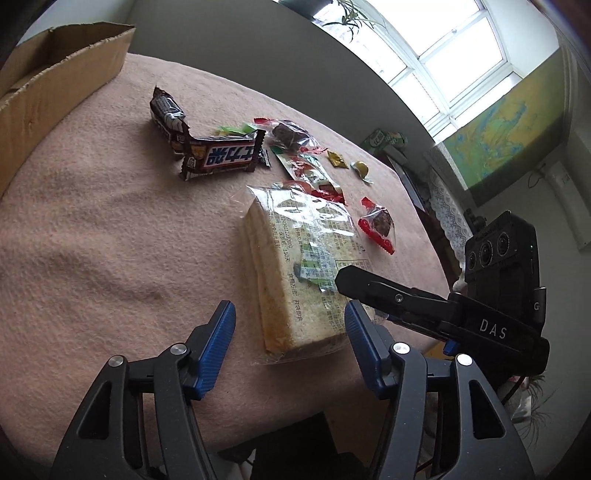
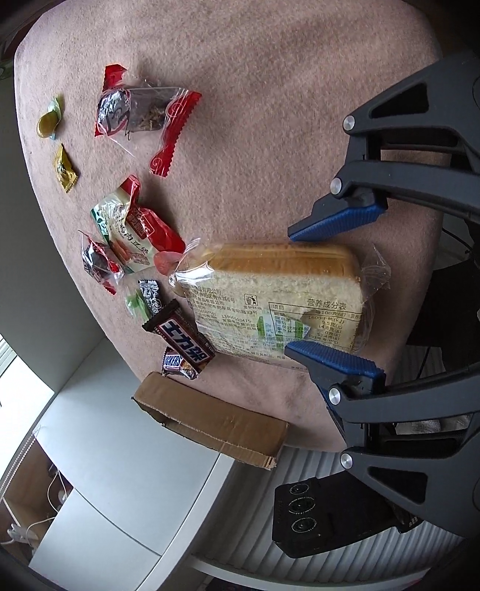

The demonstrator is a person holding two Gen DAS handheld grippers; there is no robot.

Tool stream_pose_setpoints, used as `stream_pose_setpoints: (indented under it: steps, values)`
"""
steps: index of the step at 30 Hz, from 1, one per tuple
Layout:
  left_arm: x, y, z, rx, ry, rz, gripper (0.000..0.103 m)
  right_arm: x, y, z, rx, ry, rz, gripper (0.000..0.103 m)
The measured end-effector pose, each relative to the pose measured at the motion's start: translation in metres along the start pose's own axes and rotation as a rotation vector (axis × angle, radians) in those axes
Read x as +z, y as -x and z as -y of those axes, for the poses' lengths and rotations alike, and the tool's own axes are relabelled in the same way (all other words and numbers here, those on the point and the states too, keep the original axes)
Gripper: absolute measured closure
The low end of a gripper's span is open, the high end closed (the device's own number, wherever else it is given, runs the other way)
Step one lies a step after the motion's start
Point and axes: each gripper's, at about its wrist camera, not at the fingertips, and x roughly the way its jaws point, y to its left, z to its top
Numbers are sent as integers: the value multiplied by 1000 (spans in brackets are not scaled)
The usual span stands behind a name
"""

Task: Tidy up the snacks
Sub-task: 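Move the right tool to the wrapped bread loaf and close on it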

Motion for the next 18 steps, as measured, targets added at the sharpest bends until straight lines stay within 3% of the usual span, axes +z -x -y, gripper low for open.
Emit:
stream_pose_setpoints:
  steps: [8,18]
  values:
    - [3,-3,1,-51,-11,-11,55,1,1,2,13,-1,-15,49]
    - [3,-3,8,-38,-56,-5,55,2,2,-5,13,9,-12,54]
